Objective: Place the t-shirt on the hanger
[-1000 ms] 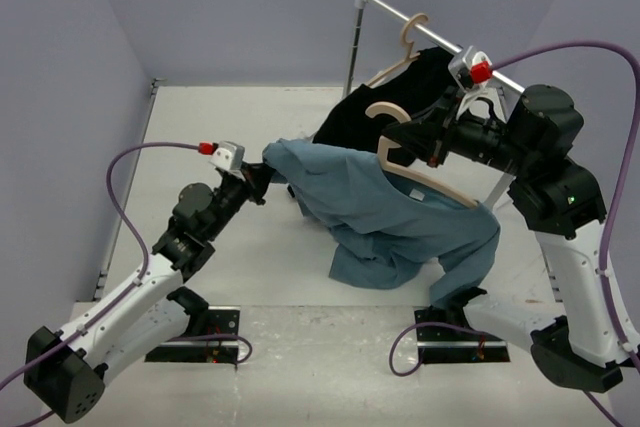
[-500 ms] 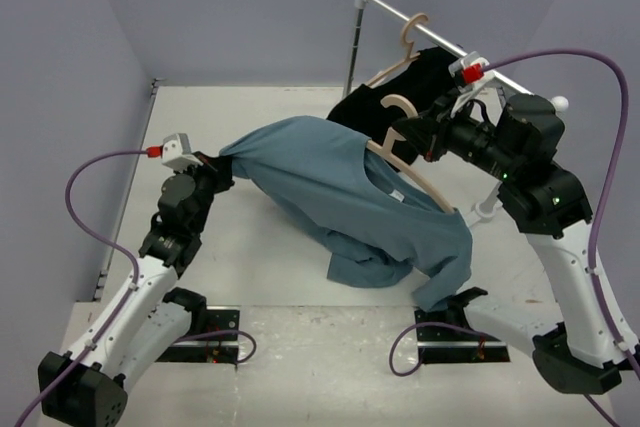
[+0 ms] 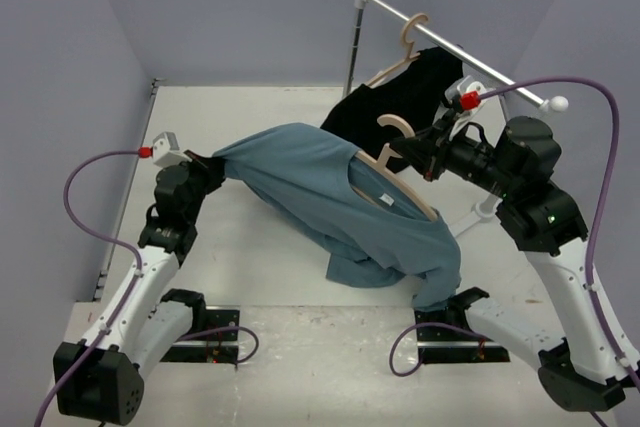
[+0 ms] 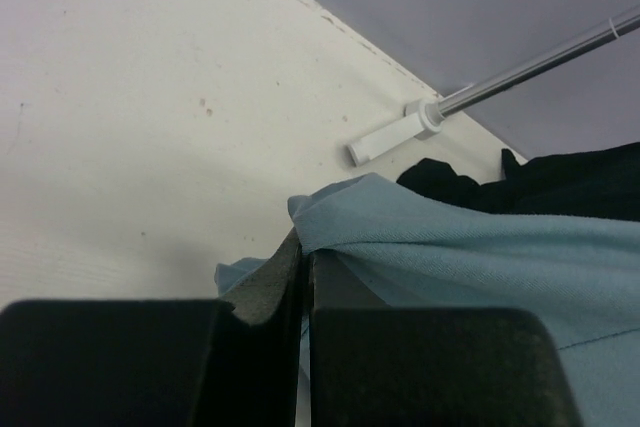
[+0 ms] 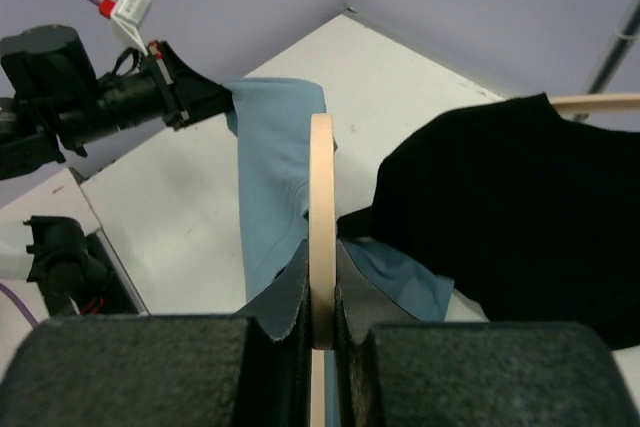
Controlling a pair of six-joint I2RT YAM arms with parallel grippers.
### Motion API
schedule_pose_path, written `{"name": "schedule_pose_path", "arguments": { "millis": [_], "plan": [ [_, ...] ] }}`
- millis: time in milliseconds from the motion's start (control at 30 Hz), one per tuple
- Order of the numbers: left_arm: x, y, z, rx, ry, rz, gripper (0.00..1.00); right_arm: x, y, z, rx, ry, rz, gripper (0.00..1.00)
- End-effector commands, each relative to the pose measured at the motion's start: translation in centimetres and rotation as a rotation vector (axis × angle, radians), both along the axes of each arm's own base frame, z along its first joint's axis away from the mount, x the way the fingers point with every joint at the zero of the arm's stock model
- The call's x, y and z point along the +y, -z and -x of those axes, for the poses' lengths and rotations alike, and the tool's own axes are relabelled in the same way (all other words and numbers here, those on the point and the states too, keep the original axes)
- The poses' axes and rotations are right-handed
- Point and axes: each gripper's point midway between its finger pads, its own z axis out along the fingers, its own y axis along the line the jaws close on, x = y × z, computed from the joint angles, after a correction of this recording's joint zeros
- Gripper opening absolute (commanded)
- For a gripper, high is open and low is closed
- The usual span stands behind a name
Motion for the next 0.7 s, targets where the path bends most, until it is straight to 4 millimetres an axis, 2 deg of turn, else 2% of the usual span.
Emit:
{"name": "schedule_pose_path", "arguments": {
  "millis": [0, 200, 333, 367, 500, 567, 600, 667],
  "plan": [
    [3.3, -2.2, -0.5, -0.043, -0.132, 0.032, 0.00, -1.4, -1.2, 0.2, -0.091, 0.064, -0.020, 0.00],
    [6.8, 0.2, -0.4, 0.018, -0.225, 0.126, 0.00, -1.6, -0.2, 1.1, -0.082, 0.055, -0.032, 0.00],
    [6.6, 1.0, -0.7, 0.035, -0.193, 0.154, 0.00, -1.5, 0.1, 1.4, -0.087, 0.043, -0.031, 0.00],
    [6.3, 0.8, -0.7, 0.026, -0.173, 0.153, 0.00, -1.4, 0.1, 1.5, -0.088, 0.035, -0.033, 0.00],
    [4.1, -2.3, -0.8, -0.082, -0.018, 0.108, 0.00, -0.8, -0.6, 1.4, -0.107, 0.001, -0.054, 0.00],
    [1.9, -4.7, -0.4, -0.152, 0.131, 0.069, 0.01, -0.2, -0.8, 1.3, -0.104, -0.025, -0.065, 0.00],
    [0.9, -5.9, -0.2, -0.193, 0.205, 0.026, 0.07, 0.3, -0.6, 1.2, -0.090, -0.053, -0.061, 0.00],
    [-1.5, -8.2, 0.6, -0.253, 0.360, -0.018, 0.40, 0.8, -0.5, 1.2, -0.088, -0.089, -0.047, 0.00]
  ]
}}
